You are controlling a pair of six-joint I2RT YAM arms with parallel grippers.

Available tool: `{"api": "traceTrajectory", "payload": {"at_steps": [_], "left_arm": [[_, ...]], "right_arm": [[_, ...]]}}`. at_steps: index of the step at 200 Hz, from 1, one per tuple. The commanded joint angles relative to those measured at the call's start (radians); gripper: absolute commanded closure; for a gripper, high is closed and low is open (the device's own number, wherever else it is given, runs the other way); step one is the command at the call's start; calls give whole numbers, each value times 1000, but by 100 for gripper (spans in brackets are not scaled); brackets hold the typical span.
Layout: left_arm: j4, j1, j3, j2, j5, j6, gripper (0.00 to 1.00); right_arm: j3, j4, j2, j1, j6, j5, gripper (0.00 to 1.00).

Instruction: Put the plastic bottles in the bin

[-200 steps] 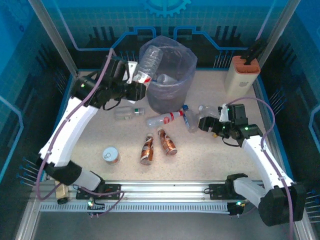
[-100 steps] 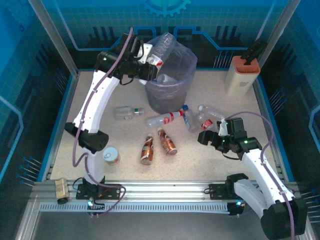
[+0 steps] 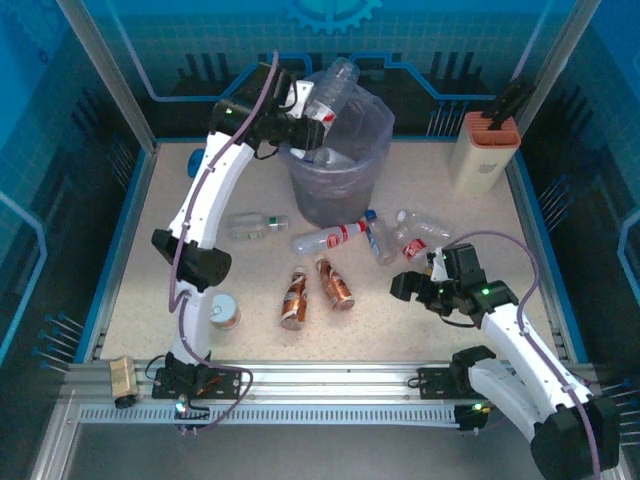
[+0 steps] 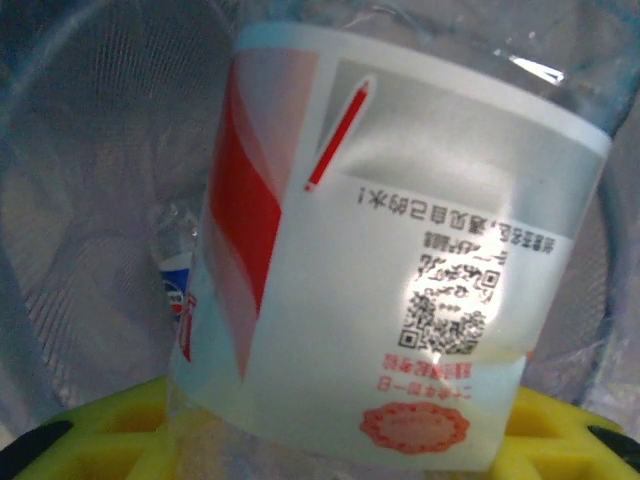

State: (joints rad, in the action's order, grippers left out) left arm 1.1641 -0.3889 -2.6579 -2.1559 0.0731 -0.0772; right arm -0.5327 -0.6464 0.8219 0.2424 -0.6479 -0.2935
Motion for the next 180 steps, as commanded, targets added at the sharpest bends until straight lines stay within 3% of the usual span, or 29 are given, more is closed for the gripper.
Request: {"api": "traceTrajectory", "payload": {"at_steps": [1,80,97,111,134,152,180], "left_arm": [[-68,6,13,-21,35,-31,89],[-44,6,15,-105,36,17,85],[-41,5,17,-116,43,21,73],[-49,5,18,-116,54,23,55],[-68,5,18,-114,77,19,35],[-75,5,18,-114,104,19,26],[-73,6,18,-106,106,19,20]], "right_arm": [[8,-10,-9,14,-10,16,7],[-7,2,20,18,-5,22,7],[-7,2,20,18,-5,25,7],[-7,0,22,19,-6,27,7],[-7,-1,20,20,-7,35,7],[-6,8,19,18,-10,34,7],[-6,22,11,19,-15,19,7]]}}
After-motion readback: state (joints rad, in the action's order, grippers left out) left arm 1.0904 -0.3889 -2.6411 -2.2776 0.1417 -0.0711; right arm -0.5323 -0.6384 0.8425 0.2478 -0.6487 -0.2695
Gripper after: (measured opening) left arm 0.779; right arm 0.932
